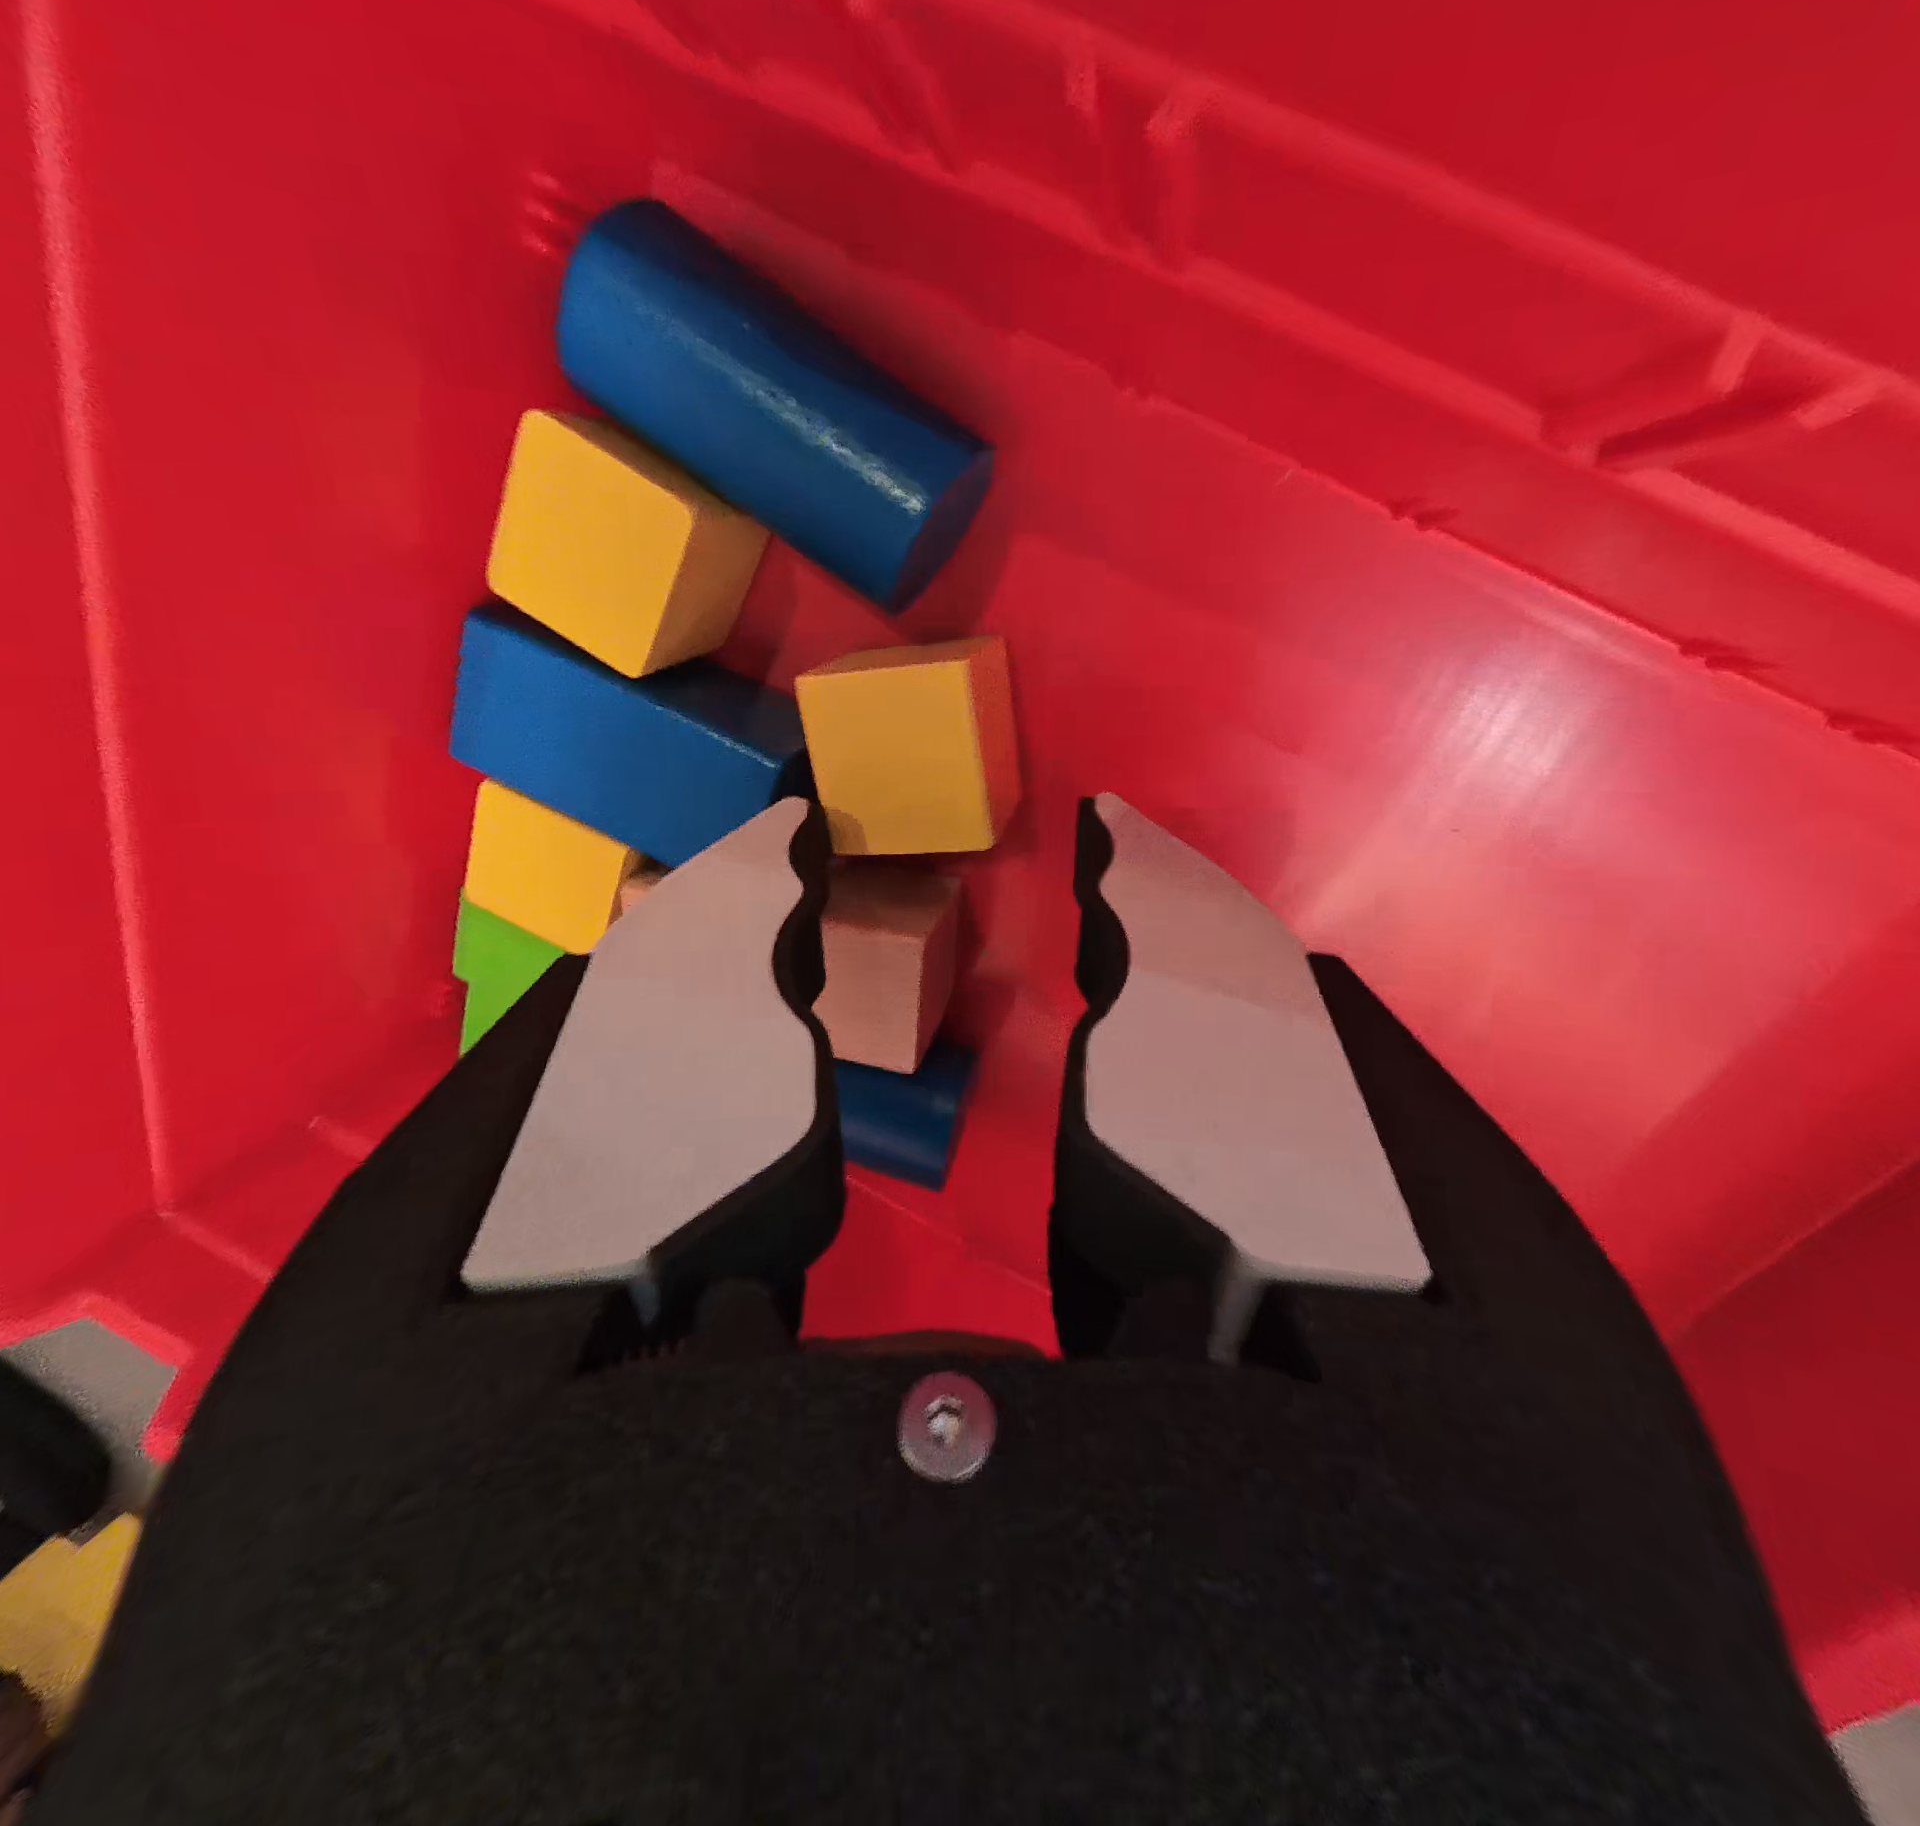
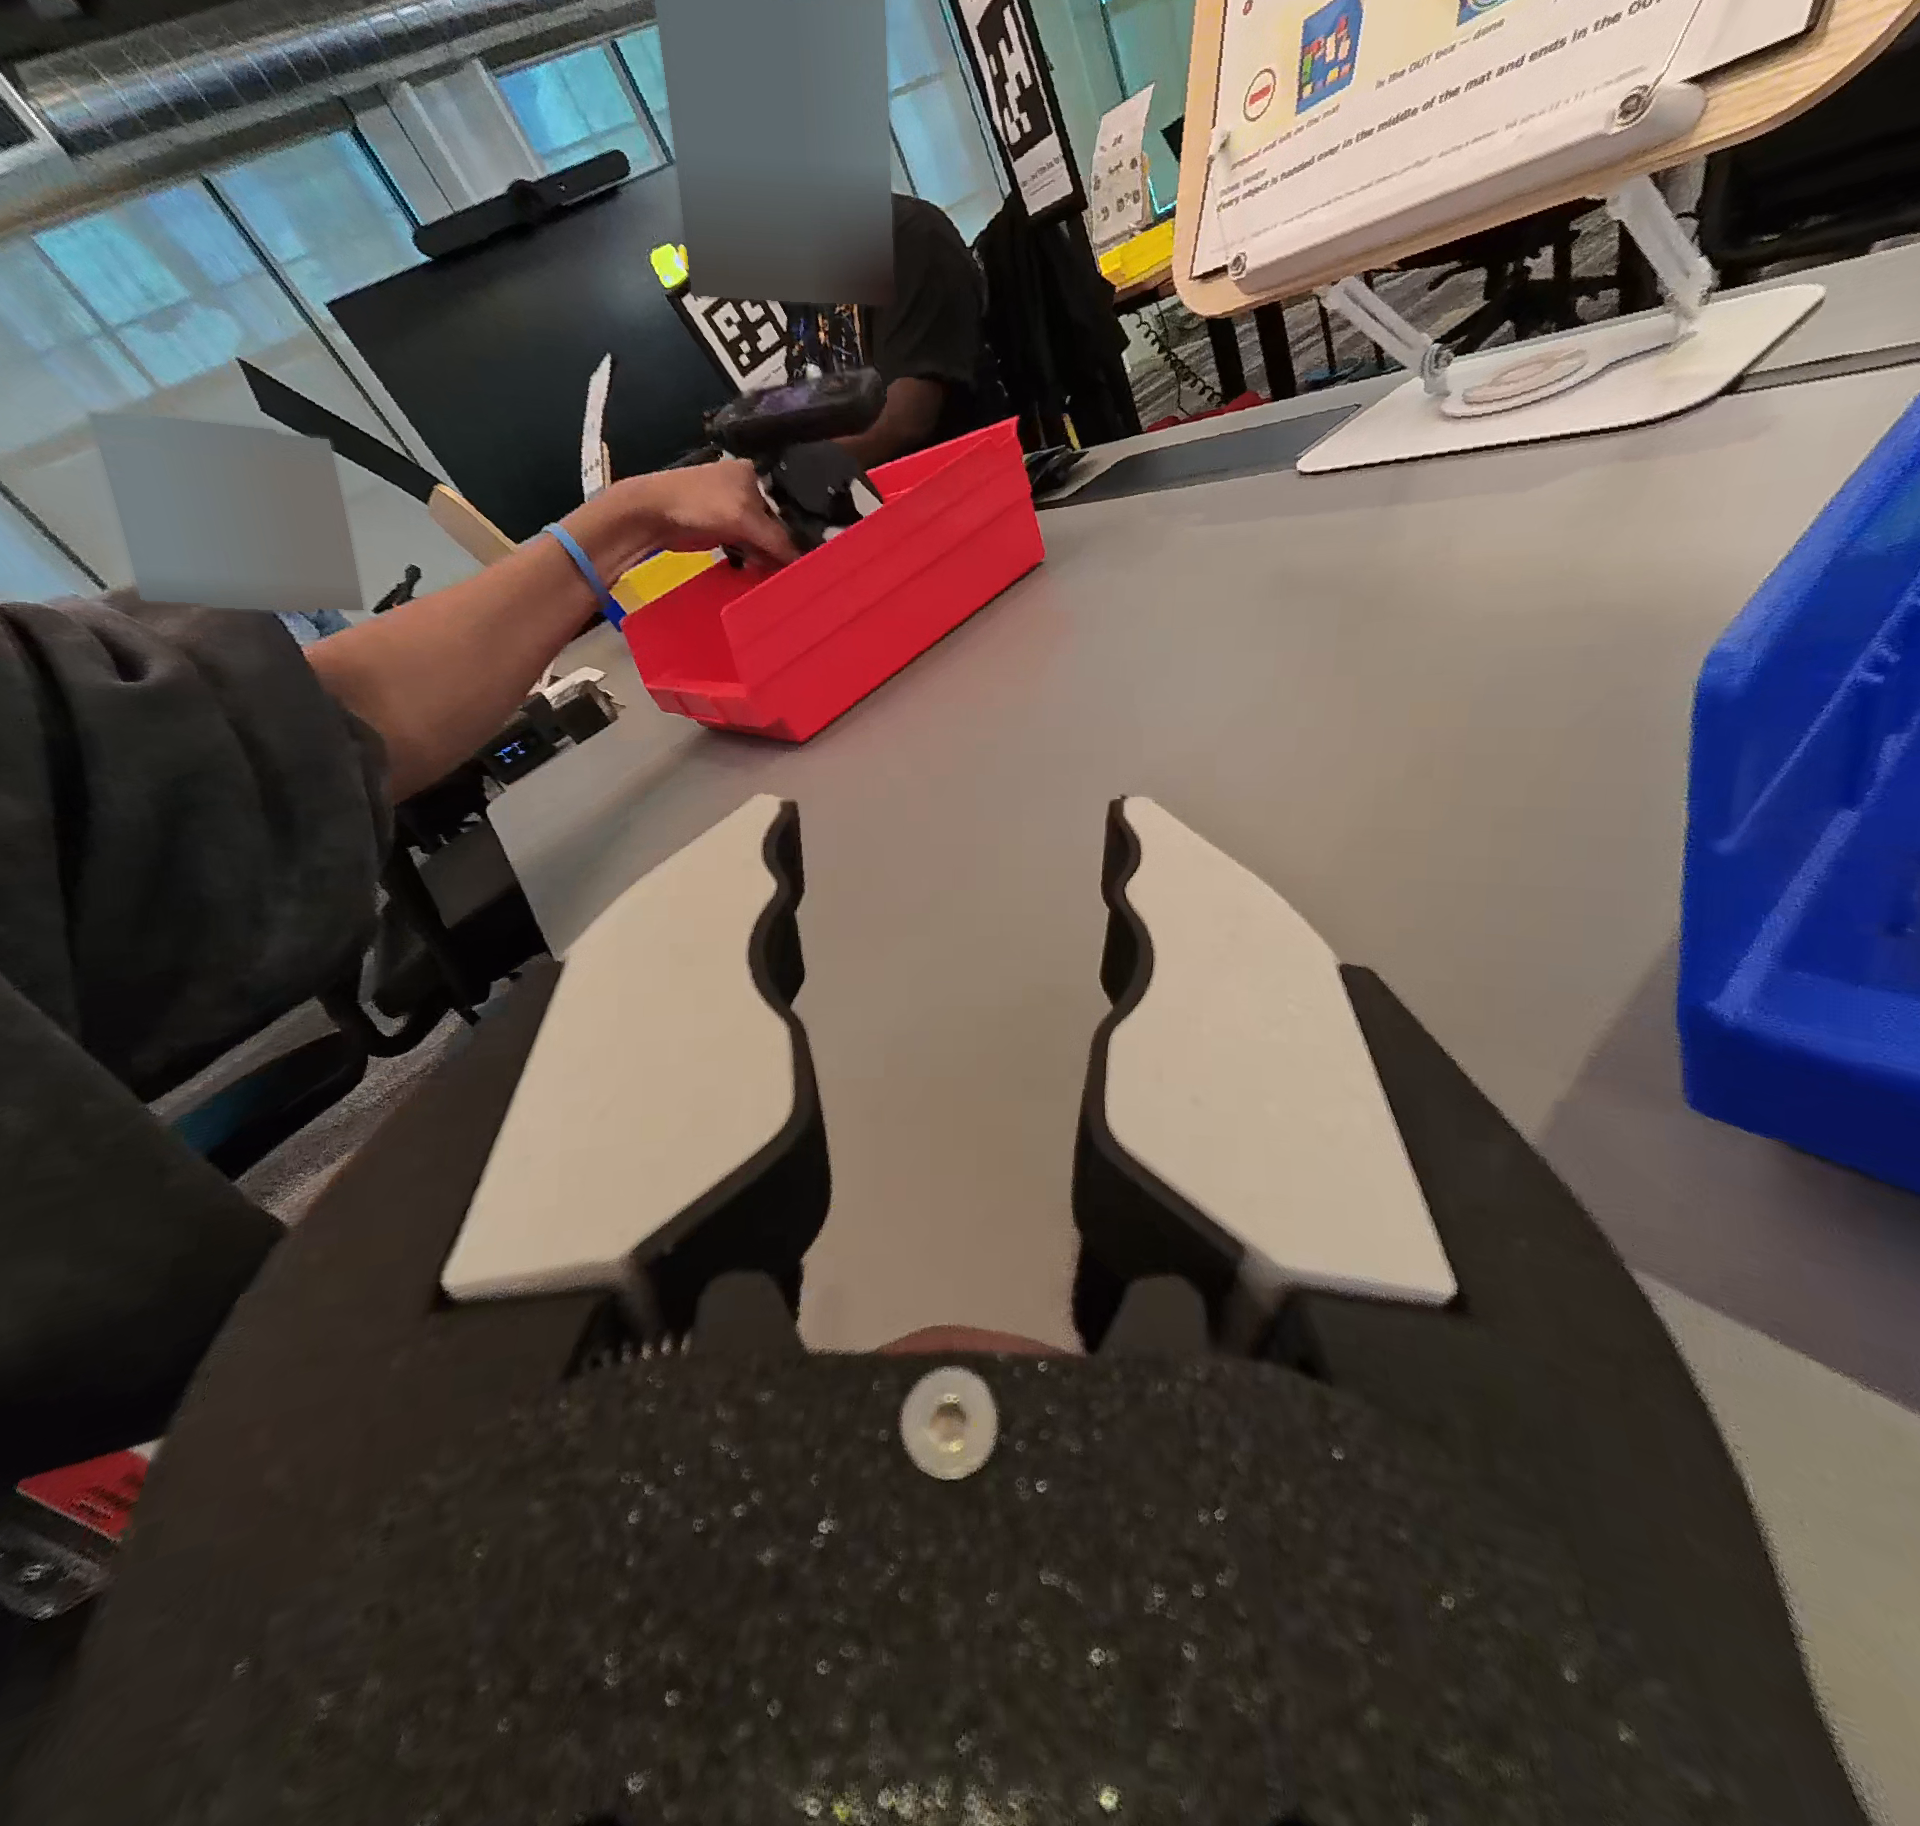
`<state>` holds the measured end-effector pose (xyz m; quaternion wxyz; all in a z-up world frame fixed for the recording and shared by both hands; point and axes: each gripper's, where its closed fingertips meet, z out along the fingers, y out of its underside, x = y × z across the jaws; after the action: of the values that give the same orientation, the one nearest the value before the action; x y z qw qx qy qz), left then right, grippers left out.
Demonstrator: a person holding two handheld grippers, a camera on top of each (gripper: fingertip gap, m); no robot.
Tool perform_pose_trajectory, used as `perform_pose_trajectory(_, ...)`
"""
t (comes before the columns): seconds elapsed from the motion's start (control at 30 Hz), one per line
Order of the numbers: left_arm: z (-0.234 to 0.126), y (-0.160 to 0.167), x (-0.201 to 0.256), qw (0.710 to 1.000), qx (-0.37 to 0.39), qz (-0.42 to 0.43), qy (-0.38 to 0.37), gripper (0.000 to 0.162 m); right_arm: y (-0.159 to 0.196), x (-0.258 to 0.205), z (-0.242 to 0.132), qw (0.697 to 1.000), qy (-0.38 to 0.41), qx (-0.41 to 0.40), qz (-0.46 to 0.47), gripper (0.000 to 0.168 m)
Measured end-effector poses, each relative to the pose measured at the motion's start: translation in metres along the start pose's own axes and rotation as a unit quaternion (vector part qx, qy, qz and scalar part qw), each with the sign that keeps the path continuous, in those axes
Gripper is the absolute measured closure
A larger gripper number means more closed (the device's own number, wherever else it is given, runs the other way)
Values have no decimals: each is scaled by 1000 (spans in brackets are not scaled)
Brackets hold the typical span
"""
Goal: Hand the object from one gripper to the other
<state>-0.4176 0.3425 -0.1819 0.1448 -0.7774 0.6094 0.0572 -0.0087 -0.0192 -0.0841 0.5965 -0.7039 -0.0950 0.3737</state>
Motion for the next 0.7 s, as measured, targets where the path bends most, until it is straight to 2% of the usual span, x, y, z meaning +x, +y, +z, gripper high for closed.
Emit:
perform_pose_trajectory(0.07, 2, 1, -2, 1000, -12, 3, -9, 117, -1, -1, -1, 1000, -2, 3, 0, 113)
perform_pose_trajectory(0.17, 2, -3, -4, 999, -10, -31, 12, 128, -2, -3, -2, 1000, -3, 4, -3, 113)
perform_pose_trajectory(0.43, -1, -4, 0, 994, 0, -105, 23, 130, -1, -11, -3, 1000, -9, 1, -9, 113)
perform_pose_trajectory(0.57, -30, 2, 9, 974, 103, -190, 61, 130, 0, -13, -4, 1000, -5, -4, -19, 113)
perform_pose_trajectory(0.63, -61, 0, 15, 947, 184, -246, 95, 130, 0, -9, -3, 999, 6, -11, -47, 114)
perform_pose_trajectory(0.7, -101, -14, 25, 902, 280, -298, 140, 129, -3, -3, 3, 994, 20, -19, -102, 116)
